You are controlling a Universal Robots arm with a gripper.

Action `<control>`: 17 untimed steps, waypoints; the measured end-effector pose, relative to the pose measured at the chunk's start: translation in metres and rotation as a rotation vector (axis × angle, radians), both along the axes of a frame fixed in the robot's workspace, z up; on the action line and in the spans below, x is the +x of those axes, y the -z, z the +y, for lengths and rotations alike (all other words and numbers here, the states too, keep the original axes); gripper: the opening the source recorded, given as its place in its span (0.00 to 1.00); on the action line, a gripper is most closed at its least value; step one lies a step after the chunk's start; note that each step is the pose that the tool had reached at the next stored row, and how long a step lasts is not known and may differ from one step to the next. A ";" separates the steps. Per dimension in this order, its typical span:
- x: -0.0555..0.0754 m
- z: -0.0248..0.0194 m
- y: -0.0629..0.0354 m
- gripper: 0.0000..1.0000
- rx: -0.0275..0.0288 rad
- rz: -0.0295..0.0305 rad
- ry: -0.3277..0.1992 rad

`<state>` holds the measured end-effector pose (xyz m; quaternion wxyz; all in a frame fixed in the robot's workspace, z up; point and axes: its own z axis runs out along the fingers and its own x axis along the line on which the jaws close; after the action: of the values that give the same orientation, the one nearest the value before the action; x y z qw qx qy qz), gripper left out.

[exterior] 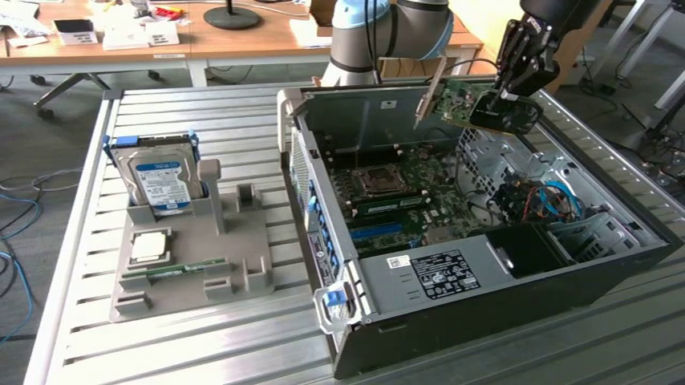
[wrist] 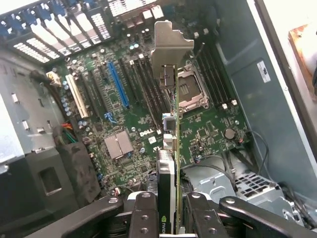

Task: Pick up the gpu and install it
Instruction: 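Insert the gpu into the slot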

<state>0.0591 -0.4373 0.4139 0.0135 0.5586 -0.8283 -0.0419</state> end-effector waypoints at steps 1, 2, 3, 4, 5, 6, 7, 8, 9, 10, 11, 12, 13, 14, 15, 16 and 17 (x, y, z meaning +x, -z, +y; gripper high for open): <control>0.000 0.0000 0.0000 0.27 -0.0001 0.0000 -0.009; 0.000 0.0000 -0.0001 0.27 0.0000 0.0000 -0.011; 0.000 0.0000 0.0000 0.27 -0.0001 0.0001 -0.011; 0.000 0.0000 0.0000 0.27 -0.0001 0.0000 -0.011; 0.000 0.0000 0.0000 0.27 0.0000 0.0000 -0.012; 0.000 0.0000 0.0001 0.27 0.0000 0.0000 -0.016; 0.000 0.0000 0.0001 0.27 0.0001 0.0000 -0.023; 0.000 0.0000 0.0002 0.27 0.0000 0.0000 -0.031; 0.000 0.0000 0.0002 0.27 -0.0001 0.0001 -0.040; 0.000 0.0000 0.0003 0.27 0.0001 0.0000 -0.051; 0.000 0.0000 0.0003 0.27 0.0000 0.0000 -0.064; 0.000 0.0000 0.0004 0.27 0.0001 0.0000 -0.079; 0.000 0.0000 0.0005 0.27 0.0000 0.0000 -0.093; 0.000 0.0000 0.0006 0.27 0.0001 0.0000 -0.107; 0.000 0.0000 0.0006 0.27 0.0000 0.0000 -0.122; 0.000 0.0000 0.0007 0.27 0.0000 0.0000 -0.137; 0.000 0.0000 0.0008 0.27 0.0000 0.0000 -0.152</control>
<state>0.0591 -0.4373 0.4131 0.0166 0.6199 -0.7835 -0.0407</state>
